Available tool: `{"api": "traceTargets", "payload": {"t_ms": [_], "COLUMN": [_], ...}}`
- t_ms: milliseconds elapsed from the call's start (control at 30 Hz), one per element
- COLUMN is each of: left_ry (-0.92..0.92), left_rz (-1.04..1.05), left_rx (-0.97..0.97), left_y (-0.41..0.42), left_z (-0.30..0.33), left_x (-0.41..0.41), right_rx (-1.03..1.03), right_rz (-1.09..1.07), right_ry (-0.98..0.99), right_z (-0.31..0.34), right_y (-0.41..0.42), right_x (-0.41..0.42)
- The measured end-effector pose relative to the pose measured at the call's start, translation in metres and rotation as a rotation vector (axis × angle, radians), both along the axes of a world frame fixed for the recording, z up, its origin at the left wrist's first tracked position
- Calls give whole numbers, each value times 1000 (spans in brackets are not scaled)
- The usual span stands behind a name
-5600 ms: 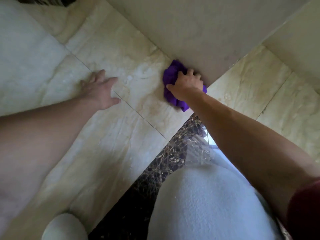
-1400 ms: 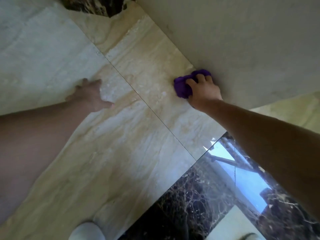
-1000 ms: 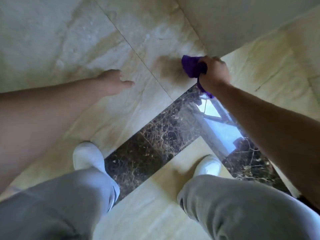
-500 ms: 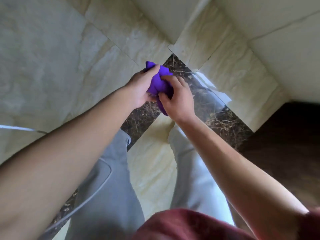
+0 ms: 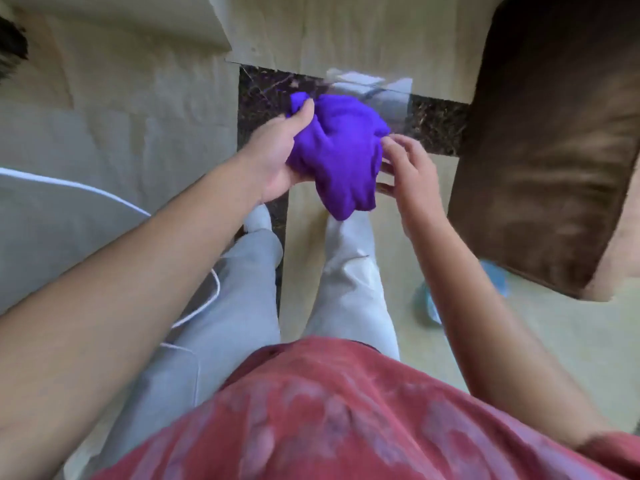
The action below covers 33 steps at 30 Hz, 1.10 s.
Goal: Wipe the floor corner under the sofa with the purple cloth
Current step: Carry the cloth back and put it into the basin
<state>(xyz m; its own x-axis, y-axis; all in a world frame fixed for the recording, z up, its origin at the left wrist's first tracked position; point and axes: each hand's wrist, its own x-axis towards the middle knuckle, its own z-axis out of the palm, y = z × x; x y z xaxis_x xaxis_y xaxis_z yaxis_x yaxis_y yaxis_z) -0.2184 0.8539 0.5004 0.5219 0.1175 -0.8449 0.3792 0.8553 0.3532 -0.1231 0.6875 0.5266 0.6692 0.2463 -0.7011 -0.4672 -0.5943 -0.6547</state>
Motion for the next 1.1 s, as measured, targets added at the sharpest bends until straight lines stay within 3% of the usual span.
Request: {"api": "traceTargets", "payload": {"t_ms": [100,167,467,633,733,833,967,1100], "left_ry": [20,17,28,47,-40,-92,-227,-160], "left_rz": [-162,-275,-774,-990,-1139,-1275,-1637,-1456], "left_rx": [25,20,121,406,540,379,287,114], "left_y": [-38,-72,-236,-346,-414,-477,-544,-596], "left_z": [17,25,16,-4,-1,10,14,-1], "left_x": [2,5,35,46,59,70,85,107], "right_rx": [118,141,239,263,341,419,561,724], "right_rz": [-273,-370,-541,-809,-980,-1129,-1385,-1564], "right_ry": [313,354,218,101,129,182,144,132], "right_z": [17,22,10,-7,-13,-16,-27,-46], "right_y": [-46,-83,-247,-353,-419,-477,-539,-580], "right_x": [-18,-32,-76,-86,-96,-99,-89,-70]}}
